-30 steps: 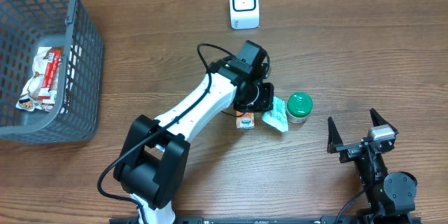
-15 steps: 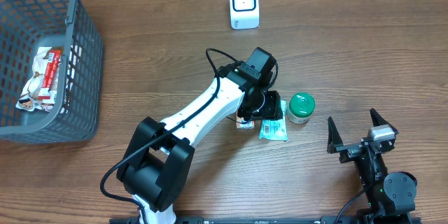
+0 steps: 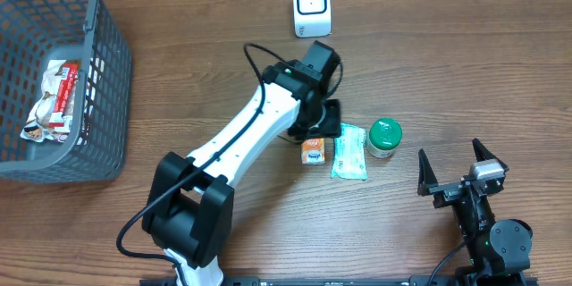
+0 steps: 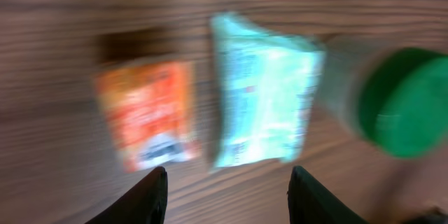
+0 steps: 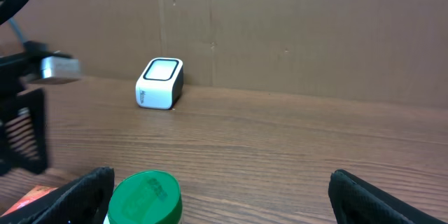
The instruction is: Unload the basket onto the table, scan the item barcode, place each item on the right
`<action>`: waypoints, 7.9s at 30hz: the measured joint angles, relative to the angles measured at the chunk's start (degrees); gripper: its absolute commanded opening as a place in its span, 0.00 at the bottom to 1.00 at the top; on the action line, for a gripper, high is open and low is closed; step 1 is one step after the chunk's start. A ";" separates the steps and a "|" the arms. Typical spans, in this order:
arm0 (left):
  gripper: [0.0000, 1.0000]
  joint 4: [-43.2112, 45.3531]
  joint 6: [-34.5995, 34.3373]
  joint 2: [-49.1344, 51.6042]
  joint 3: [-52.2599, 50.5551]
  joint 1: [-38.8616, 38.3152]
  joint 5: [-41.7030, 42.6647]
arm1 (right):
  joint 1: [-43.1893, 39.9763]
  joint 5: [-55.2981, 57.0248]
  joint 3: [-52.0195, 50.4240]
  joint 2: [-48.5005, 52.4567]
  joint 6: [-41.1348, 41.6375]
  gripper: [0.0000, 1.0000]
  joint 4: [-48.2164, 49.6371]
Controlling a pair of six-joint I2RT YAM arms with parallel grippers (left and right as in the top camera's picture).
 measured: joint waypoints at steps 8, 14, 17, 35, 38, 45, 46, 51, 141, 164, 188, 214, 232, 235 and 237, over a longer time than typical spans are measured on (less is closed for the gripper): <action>0.64 -10.27 0.61 0.00 0.00 6.05 -8.20 | 0.00 0.00 0.02 0.00 0.00 1.00 -0.04; 1.00 -10.84 2.16 0.00 0.00 7.45 -9.84 | -0.02 0.00 0.02 0.00 -0.02 1.00 0.00; 1.00 -9.88 2.16 0.00 -0.02 7.45 -9.86 | 0.00 0.00 0.02 0.00 0.00 1.00 0.00; 0.99 -11.04 4.24 0.00 0.00 16.98 -9.84 | 0.00 0.00 0.00 0.00 0.00 1.00 -0.02; 0.96 -11.43 4.83 0.00 0.00 18.47 -9.84 | -0.02 -0.02 0.02 0.00 0.00 1.00 0.00; 0.04 -11.78 5.66 0.00 0.00 19.43 -9.79 | 0.00 0.02 0.02 0.00 0.00 1.00 -0.02; 0.05 -11.93 5.68 0.00 0.00 19.43 -9.79 | 0.00 0.00 0.00 0.00 0.00 1.00 0.00; 0.04 -11.98 9.46 0.00 -0.02 19.43 -5.95 | 0.00 0.00 0.02 0.00 0.02 1.00 0.00; 0.99 -5.38 54.99 35.69 51.32 69.88 -13.42 | 0.00 0.00 0.02 0.00 -0.02 1.00 -0.02; 0.36 -4.83 59.43 40.22 52.37 72.87 -4.20 | 0.00 0.02 0.02 0.00 -0.02 1.00 0.00; 0.04 -3.21 49.83 31.52 50.86 72.67 -3.32 | -0.02 0.02 0.00 0.00 -0.02 1.00 0.00; 0.04 -10.21 28.50 -7.54 50.88 56.26 -8.41 | 0.00 0.00 0.00 0.00 0.00 1.00 0.00; 0.04 -38.27 13.38 -7.63 48.87 26.36 -14.78 | 0.00 0.00 0.00 0.00 0.02 1.00 0.02; 0.04 -38.12 10.64 -7.34 44.04 22.99 -15.02 | 0.00 0.00 0.00 0.00 -0.02 1.00 0.00; 0.04 -37.77 8.98 -7.30 40.09 21.00 -15.56 | 0.00 0.00 0.00 0.00 -0.02 1.00 0.00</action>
